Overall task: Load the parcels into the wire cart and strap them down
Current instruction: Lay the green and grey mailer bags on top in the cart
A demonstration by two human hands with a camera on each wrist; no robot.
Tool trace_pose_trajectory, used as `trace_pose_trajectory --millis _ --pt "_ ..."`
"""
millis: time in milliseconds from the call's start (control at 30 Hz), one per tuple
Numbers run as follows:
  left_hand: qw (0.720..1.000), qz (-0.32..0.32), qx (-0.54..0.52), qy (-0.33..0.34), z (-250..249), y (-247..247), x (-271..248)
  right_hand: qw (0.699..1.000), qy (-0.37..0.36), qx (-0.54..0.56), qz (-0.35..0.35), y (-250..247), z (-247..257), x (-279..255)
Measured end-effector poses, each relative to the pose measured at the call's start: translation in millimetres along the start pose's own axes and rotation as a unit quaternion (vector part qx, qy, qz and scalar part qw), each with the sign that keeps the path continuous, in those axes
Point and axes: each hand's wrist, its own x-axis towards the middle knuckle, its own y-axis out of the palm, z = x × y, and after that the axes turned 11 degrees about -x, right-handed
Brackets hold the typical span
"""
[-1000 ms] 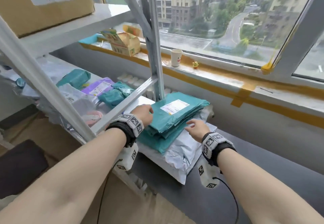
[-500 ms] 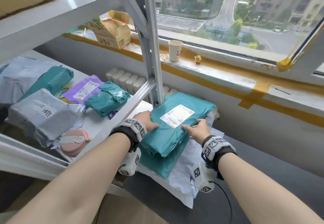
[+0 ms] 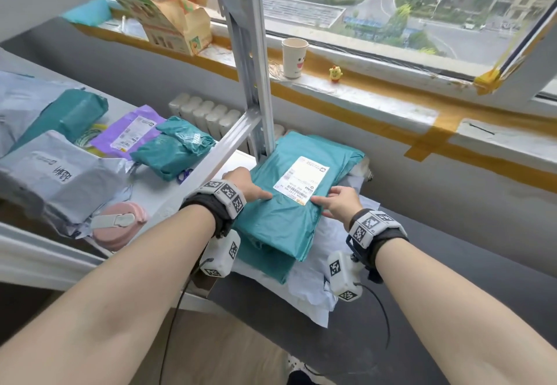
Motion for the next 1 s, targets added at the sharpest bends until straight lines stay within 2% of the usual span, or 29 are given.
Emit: trace_pose_trajectory --millis 200,300,400,533,633,1000 --pt "1.0 -0.016 -0.015 -0.001 0 3 -6 0.998 -0.031 -0.049 -0.032 -14 -7 -8" --pt "0.997 0.024 -0.078 -0.001 -2 6 -10 0.998 -0.036 -0.042 -0.039 -20 -12 -13" --pt "0.987 0.043 -0.154 0.013 -1 7 -15 0.997 -0.043 -0.036 -0.044 -25 -17 -19" --pt "0.977 0.071 -0.199 0.015 -1 10 -27 0.995 -0.067 -0.043 -0.054 -28 -23 -31" --pt "0.966 0.07 -0.25 0.013 1 10 -34 0.993 -0.086 -0.046 -0.065 -27 -25 -40" --pt "0.931 0.104 -0.343 0.063 12 1 -77 0.993 -0.101 0.002 -0.064 -23 -28 -96"
